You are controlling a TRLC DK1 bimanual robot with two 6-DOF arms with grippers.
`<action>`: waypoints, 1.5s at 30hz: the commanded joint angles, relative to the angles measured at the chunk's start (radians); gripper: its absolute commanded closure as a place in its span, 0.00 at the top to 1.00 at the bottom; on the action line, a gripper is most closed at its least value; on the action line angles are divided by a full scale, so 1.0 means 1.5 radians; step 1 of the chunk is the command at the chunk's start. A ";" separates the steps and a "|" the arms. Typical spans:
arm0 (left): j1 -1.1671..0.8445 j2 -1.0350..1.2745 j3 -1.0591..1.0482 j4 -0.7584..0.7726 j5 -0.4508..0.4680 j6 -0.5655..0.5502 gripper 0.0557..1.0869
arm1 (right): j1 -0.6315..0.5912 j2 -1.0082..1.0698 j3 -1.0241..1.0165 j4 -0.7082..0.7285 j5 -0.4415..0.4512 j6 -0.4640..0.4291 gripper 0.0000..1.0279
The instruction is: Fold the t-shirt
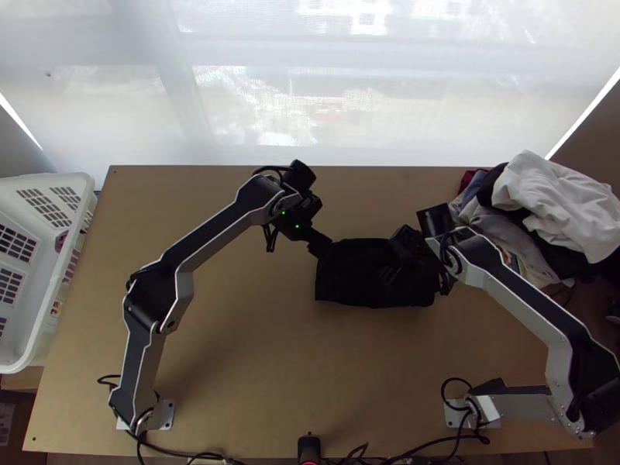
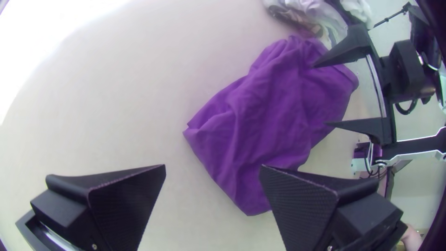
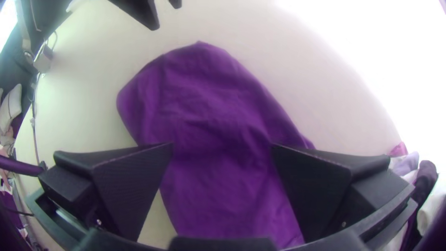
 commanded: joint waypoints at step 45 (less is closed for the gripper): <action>-0.016 0.017 0.009 -0.020 -0.007 0.009 0.95 | 0.221 0.053 -0.297 0.456 0.326 -0.157 0.92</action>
